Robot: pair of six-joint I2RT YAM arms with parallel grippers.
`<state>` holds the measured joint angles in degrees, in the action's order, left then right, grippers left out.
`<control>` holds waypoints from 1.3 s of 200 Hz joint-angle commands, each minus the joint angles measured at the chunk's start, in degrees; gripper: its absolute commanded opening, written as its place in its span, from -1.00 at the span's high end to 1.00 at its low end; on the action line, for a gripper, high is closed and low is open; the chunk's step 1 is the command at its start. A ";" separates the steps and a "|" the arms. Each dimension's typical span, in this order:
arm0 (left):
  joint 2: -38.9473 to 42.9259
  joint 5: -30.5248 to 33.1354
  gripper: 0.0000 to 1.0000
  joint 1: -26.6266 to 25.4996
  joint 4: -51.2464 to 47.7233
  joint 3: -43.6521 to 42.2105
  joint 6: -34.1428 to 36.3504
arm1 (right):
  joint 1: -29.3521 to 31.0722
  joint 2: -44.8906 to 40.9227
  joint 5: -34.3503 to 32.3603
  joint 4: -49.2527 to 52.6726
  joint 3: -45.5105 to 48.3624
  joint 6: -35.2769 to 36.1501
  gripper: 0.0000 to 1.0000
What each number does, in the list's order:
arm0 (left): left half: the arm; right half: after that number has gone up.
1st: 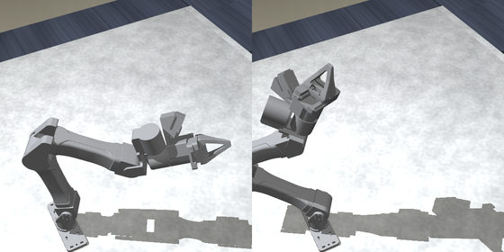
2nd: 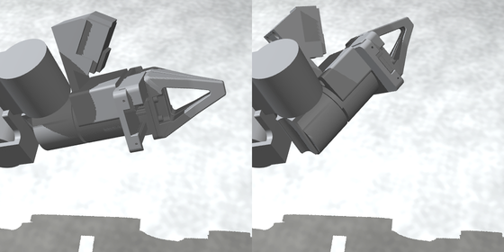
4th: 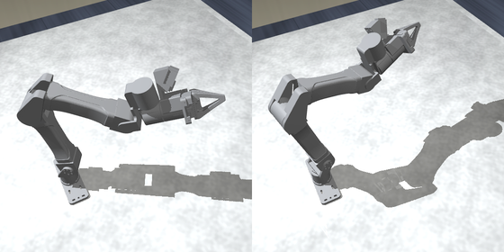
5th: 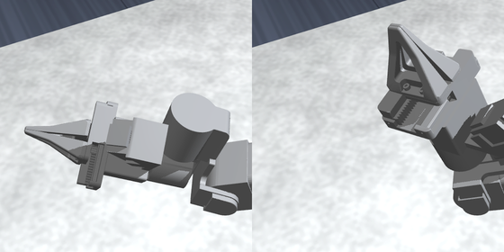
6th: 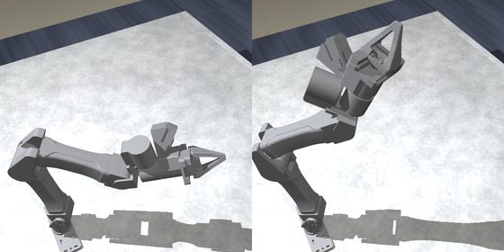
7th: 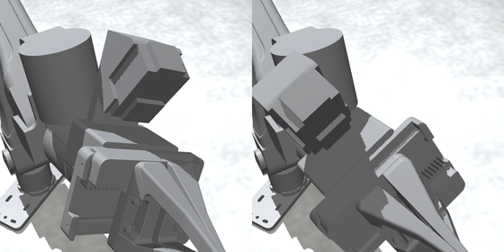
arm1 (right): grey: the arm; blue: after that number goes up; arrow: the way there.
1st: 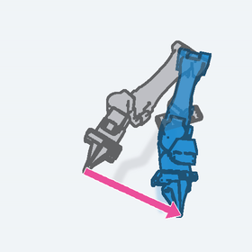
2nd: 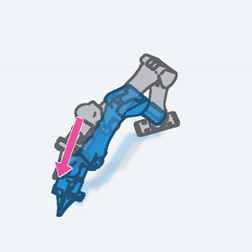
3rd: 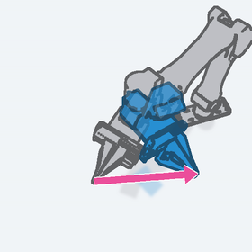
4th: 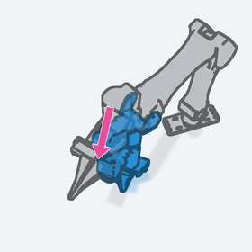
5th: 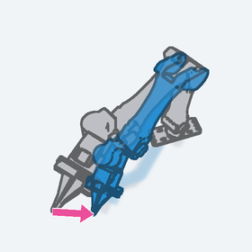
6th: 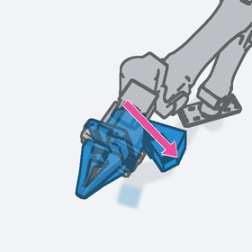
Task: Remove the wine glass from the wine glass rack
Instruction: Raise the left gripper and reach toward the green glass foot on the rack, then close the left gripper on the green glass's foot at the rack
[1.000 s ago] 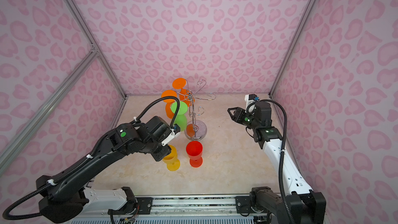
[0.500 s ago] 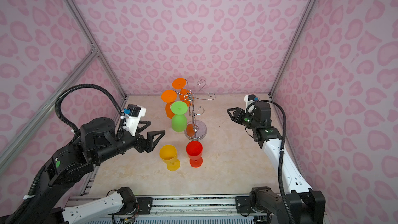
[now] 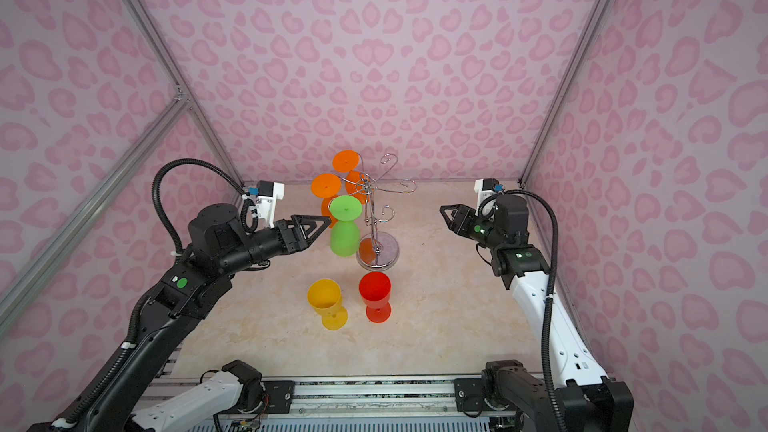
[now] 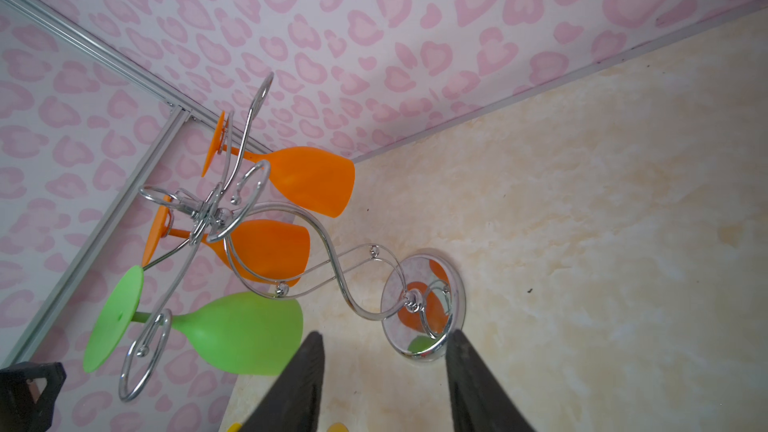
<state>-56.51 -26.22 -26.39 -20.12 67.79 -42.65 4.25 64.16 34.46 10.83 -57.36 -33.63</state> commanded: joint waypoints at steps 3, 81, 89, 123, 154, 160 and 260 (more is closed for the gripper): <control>-1.12 -6.01 -0.66 0.77 7.02 -0.98 -5.74 | -0.21 -0.18 -0.45 0.08 1.07 0.57 0.03; -1.58 -6.74 -0.51 1.51 9.92 -7.10 -13.09 | -0.51 0.35 -0.09 -1.35 2.20 0.21 0.03; -1.59 -6.74 -0.51 1.60 10.97 -7.63 -14.03 | -0.56 0.33 -0.09 -1.59 2.47 0.13 0.03; -1.65 -6.22 -0.49 1.85 16.30 -9.07 -17.49 | -0.65 0.11 0.18 -2.36 3.23 -0.48 0.03; -3.34 -7.37 -0.46 2.05 20.10 -9.52 -20.35 | -0.77 -0.09 0.33 -2.22 3.37 -0.22 0.03; -3.78 -7.88 -0.45 2.04 20.63 -9.43 -20.98 | -0.86 -0.09 0.27 -2.22 3.44 -0.28 0.03; -7.63 -10.26 -0.14 2.04 25.01 -9.52 -25.85 | -1.57 0.09 0.79 -3.60 4.77 -0.65 0.03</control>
<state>-63.57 -35.59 -24.38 1.85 57.67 -67.55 2.90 64.01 34.61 9.21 -53.04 -33.95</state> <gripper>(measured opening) 0.595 0.486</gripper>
